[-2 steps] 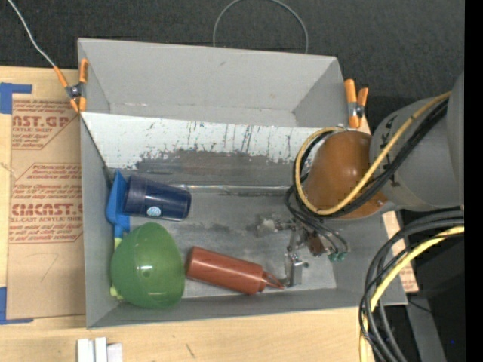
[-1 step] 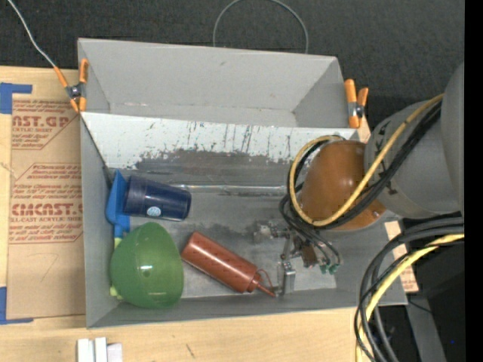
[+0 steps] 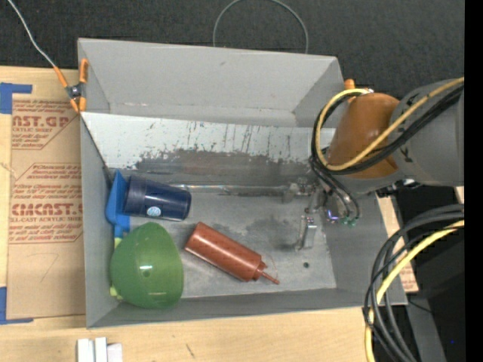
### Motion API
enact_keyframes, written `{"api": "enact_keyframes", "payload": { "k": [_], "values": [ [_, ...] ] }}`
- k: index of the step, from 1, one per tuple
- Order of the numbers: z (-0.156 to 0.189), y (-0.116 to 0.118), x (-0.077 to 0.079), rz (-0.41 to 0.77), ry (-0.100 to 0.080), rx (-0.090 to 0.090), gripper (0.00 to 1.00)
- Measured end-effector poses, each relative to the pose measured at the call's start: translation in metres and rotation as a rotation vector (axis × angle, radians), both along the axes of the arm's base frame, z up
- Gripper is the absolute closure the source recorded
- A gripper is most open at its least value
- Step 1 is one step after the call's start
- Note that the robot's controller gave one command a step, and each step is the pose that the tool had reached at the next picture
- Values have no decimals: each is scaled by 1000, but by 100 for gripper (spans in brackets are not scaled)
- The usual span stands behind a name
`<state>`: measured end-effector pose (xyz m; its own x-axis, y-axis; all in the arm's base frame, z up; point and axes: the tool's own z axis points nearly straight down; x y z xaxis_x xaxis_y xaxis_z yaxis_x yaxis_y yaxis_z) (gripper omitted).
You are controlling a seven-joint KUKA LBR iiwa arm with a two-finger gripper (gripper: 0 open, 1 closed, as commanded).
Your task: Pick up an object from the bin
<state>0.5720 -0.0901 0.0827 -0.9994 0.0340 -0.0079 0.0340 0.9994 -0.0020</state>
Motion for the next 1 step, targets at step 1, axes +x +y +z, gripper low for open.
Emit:
{"api": "enact_keyframes", "payload": {
  "k": [1],
  "values": [
    [-8,22,-60,-230,8,5,0]
  ]
}}
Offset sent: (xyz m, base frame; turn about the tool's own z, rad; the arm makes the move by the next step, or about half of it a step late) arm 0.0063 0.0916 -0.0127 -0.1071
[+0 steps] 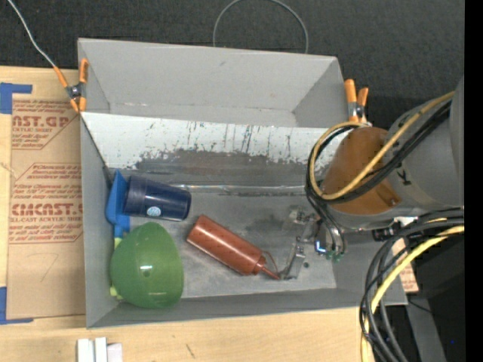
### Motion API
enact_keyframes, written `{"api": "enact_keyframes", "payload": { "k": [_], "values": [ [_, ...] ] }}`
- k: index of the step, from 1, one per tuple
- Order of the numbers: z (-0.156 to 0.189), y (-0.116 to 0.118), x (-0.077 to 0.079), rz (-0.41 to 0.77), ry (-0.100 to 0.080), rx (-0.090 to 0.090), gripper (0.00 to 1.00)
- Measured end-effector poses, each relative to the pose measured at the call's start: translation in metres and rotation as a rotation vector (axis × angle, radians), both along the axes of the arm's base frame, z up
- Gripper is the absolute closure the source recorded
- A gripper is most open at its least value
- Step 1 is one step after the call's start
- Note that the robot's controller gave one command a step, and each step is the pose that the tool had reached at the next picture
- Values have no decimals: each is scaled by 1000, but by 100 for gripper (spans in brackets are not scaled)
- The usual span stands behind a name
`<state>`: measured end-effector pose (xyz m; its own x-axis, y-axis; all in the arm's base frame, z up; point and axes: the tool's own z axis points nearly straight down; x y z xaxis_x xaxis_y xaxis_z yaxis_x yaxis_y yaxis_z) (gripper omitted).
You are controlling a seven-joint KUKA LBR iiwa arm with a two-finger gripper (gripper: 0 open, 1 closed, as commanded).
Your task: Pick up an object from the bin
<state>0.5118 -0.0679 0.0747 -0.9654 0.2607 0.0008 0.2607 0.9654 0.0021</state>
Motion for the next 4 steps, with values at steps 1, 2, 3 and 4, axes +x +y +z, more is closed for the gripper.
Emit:
{"api": "enact_keyframes", "payload": {
  "k": [1,2,3,4],
  "values": [
    [-4,63,62,333,-9,-6,0],
    [-4,63,46,277,-6,-1,0],
    [-5,128,29,359,-12,-5,0],
    [-4,156,81,281,-10,1,0]
  ]
}}
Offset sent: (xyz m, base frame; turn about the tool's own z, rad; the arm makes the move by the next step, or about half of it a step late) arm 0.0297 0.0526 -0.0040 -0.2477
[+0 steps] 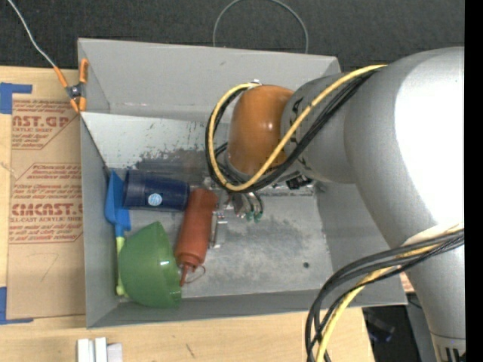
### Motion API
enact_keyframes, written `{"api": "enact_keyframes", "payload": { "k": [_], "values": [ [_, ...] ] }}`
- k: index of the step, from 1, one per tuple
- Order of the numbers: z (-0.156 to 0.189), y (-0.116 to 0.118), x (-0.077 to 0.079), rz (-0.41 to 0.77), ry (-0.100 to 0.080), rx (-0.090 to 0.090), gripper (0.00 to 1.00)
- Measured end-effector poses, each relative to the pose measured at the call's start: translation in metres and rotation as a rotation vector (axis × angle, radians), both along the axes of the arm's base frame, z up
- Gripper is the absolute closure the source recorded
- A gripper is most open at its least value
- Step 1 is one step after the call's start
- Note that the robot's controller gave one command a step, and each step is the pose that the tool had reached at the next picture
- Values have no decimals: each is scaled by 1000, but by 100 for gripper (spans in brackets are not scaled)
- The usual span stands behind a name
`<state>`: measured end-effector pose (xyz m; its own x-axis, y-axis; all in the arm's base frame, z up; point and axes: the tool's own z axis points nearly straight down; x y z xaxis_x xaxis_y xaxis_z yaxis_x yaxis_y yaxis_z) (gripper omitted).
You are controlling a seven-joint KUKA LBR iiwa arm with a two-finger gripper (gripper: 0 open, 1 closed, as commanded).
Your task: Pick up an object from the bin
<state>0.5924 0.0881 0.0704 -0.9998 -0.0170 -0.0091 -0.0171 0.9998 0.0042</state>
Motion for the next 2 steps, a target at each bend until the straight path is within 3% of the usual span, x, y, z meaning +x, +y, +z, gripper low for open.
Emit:
{"api": "enact_keyframes", "payload": {
  "k": [1,2],
  "values": [
    [1,46,-18,21,-3,-7,0],
    [0,42,-20,118,-3,-4,100]
  ]
}}
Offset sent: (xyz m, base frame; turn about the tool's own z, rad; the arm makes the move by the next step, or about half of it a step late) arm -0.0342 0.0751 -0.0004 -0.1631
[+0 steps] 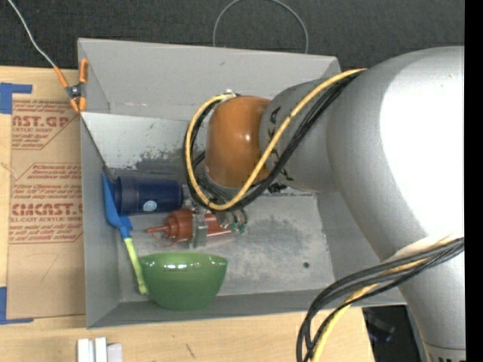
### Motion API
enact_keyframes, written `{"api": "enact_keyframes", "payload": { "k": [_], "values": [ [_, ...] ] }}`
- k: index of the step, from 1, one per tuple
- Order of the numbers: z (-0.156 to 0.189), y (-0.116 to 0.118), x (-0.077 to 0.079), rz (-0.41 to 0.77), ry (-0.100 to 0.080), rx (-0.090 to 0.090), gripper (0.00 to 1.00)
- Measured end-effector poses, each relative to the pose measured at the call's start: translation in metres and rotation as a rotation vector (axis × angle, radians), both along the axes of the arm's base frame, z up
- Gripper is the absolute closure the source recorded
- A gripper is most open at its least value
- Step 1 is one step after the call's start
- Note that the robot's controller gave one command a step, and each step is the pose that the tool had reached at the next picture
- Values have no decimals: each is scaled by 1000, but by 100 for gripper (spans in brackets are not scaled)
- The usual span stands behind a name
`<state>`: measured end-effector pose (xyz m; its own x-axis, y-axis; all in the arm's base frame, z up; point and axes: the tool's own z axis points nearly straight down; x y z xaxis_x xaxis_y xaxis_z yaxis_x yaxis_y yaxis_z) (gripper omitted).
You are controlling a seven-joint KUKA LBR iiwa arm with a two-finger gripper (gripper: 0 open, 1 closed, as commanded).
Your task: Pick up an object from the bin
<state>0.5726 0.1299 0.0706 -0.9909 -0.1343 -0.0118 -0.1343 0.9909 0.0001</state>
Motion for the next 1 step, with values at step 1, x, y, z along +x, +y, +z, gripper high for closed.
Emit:
{"api": "enact_keyframes", "payload": {
  "k": [1],
  "values": [
    [0,0,0,0,0,0,100]
  ]
}}
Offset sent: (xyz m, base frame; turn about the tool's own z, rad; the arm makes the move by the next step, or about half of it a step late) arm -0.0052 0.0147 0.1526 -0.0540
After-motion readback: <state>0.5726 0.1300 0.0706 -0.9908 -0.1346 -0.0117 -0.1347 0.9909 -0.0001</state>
